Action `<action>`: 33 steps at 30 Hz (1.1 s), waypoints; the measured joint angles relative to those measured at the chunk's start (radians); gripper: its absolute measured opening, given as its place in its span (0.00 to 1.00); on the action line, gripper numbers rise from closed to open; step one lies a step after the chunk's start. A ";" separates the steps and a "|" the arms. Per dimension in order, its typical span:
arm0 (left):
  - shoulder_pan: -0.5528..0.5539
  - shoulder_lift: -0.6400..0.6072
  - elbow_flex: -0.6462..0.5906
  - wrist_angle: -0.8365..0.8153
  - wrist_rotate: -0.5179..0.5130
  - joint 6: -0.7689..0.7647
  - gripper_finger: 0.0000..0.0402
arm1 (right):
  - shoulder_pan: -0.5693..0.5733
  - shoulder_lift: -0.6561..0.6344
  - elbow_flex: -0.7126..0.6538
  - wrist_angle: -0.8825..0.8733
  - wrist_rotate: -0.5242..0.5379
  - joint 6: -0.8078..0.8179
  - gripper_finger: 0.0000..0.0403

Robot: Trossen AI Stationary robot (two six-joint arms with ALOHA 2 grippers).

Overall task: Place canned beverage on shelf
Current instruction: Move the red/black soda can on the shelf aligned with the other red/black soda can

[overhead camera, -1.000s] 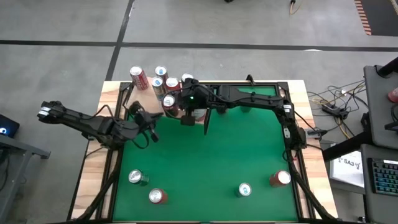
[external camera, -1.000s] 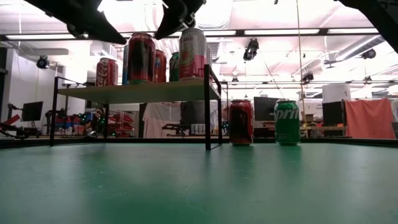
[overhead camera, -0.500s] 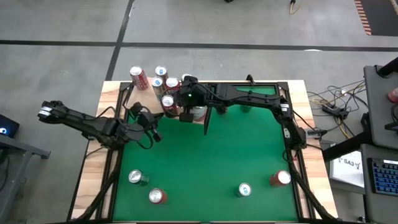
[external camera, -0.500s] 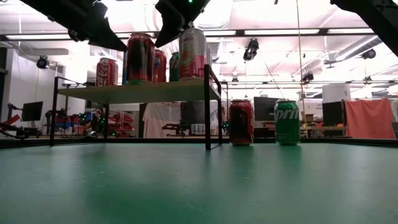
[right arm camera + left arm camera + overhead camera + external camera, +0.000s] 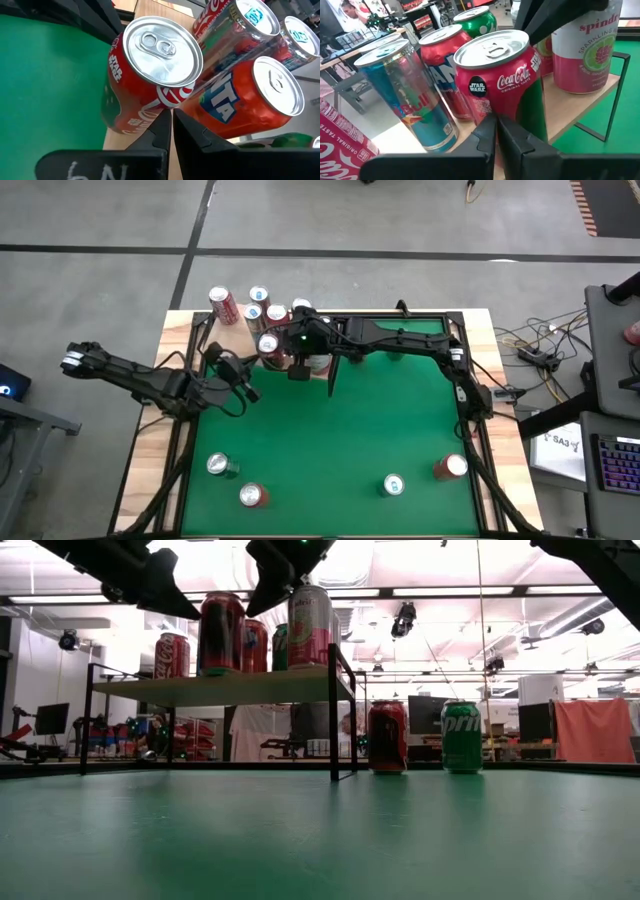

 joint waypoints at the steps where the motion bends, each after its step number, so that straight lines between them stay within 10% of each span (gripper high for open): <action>1: 0.000 0.000 0.000 0.000 -0.008 -0.001 0.00 | 0.000 0.000 0.000 0.000 -0.001 0.003 0.03; 15: -0.003 -0.022 0.000 0.005 -0.078 -0.015 0.00 | 0.000 0.000 0.000 -0.002 -0.001 0.014 0.03; 22: -0.014 -0.012 0.000 0.004 0.212 -0.013 0.00 | 0.000 0.000 0.000 -0.002 -0.001 0.007 0.03; 33: -0.011 0.081 0.000 0.016 0.021 -0.076 0.00 | 0.000 0.000 0.000 0.006 -0.001 -0.012 0.03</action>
